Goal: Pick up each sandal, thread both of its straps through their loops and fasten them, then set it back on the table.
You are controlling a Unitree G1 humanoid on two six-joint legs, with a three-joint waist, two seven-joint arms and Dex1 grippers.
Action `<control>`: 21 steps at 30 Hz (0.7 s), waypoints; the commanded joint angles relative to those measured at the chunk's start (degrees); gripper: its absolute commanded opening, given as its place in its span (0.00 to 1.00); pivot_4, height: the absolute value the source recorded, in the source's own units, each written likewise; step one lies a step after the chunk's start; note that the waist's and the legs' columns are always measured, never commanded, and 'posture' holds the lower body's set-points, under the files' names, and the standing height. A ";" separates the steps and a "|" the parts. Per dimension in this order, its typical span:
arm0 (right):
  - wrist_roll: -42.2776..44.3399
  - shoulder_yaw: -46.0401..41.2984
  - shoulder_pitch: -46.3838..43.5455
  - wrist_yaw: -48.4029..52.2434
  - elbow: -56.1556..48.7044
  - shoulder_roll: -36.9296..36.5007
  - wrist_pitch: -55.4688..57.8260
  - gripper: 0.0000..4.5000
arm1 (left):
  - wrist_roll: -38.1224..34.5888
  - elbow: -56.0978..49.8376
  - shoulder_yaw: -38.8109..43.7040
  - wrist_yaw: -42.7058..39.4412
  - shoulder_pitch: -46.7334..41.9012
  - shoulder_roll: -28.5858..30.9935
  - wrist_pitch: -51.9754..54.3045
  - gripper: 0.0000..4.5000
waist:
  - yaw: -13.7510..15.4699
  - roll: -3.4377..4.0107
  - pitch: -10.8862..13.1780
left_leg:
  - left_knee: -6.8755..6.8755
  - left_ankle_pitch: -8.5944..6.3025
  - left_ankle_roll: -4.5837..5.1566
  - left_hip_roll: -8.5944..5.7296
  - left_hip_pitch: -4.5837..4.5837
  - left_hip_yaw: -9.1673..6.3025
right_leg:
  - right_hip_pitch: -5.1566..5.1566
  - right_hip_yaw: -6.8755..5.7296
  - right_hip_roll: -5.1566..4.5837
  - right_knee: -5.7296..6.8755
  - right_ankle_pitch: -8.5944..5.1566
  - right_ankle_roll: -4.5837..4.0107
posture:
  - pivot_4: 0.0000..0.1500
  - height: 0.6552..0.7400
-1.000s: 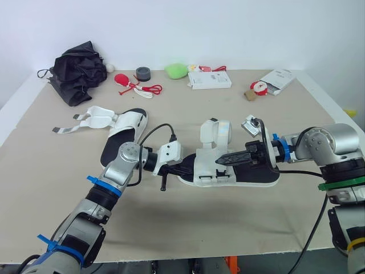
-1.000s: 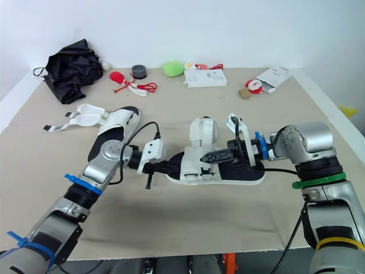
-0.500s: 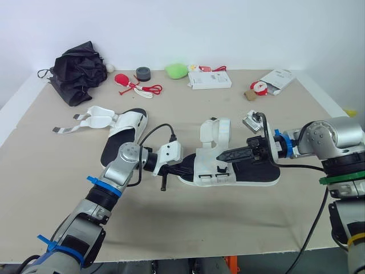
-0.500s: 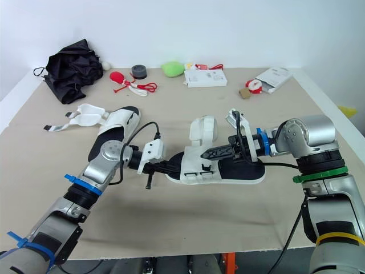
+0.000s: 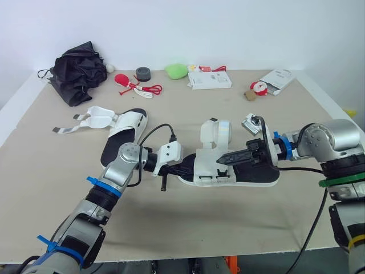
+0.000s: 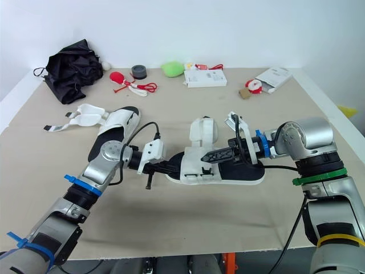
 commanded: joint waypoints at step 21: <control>-3.88 2.88 0.18 4.97 0.13 0.53 -2.07 0.02 | 1.71 0.99 -2.35 -0.26 2.25 1.35 2.27 0.00 | -0.05 0.14 -0.40 | 0.00 -0.02 0.02 0.01 0.06 0.09 | -0.02 0.08 0.07 0.07 -0.01 -0.02 | 1.00 1.00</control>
